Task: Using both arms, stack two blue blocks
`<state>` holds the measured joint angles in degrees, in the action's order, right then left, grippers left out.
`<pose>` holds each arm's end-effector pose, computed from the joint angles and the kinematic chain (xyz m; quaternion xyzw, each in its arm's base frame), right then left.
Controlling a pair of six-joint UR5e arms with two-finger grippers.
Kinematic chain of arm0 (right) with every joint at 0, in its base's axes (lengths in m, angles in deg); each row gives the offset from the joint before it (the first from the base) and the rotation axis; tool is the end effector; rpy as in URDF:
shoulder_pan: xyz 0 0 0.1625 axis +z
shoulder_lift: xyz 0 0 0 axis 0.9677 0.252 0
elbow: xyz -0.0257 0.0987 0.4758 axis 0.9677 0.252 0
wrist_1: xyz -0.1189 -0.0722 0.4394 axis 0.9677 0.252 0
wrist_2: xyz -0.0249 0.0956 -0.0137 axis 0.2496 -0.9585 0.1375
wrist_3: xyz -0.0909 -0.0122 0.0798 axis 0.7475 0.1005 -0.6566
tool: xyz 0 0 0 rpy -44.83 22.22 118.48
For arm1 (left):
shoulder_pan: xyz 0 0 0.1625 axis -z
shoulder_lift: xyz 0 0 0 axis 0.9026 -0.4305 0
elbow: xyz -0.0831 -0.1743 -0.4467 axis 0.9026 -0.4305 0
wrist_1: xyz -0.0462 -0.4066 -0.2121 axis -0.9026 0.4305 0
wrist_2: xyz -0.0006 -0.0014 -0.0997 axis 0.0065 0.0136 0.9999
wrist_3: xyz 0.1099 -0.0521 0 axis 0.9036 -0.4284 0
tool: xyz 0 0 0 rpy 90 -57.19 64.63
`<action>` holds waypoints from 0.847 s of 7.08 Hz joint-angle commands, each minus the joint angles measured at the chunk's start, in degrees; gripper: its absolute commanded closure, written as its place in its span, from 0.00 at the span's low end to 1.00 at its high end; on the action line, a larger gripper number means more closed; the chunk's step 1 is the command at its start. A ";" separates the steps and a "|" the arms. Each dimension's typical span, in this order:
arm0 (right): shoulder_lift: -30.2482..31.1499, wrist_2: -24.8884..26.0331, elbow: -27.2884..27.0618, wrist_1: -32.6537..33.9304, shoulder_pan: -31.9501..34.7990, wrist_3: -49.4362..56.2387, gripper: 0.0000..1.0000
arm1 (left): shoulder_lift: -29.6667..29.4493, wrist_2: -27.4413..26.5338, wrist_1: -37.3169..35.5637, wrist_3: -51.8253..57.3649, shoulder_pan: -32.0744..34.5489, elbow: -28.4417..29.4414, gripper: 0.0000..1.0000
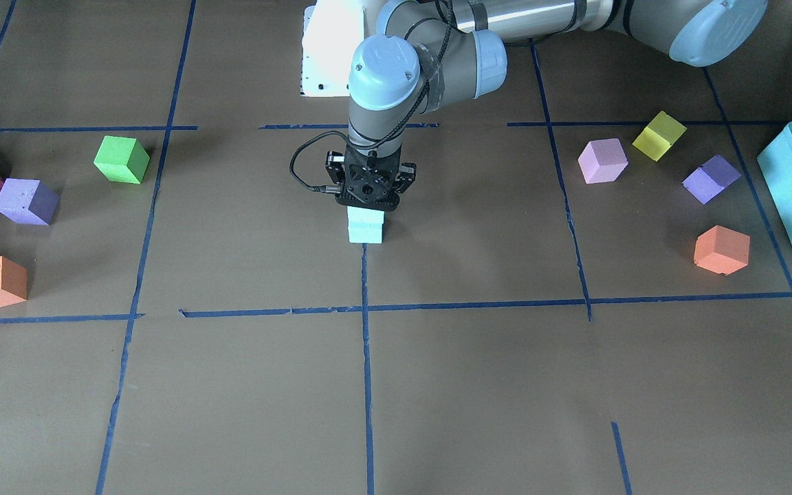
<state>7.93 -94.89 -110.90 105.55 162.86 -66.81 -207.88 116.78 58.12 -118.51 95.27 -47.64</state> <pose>0.0195 -0.5811 0.6623 0.0463 -0.3931 -0.0675 0.9158 0.6720 -0.4913 0.1529 -0.0013 0.4266 0.0785 0.9010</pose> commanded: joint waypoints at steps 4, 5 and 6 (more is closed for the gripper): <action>-0.59 0.09 0.10 0.09 0.09 0.00 0.00 | 0.02 0.07 -0.01 0.07 -0.01 -0.43 0.27; -0.59 0.17 0.10 0.09 0.09 0.00 0.00 | 0.02 0.07 -0.01 0.07 0.08 -0.69 0.07; -0.59 0.17 0.10 0.09 0.09 0.09 0.00 | 0.02 0.07 -0.01 -0.02 0.08 -0.69 0.00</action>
<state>7.35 -94.74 -110.80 105.64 162.94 -66.79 -207.86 116.85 58.11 -118.46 95.32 -48.25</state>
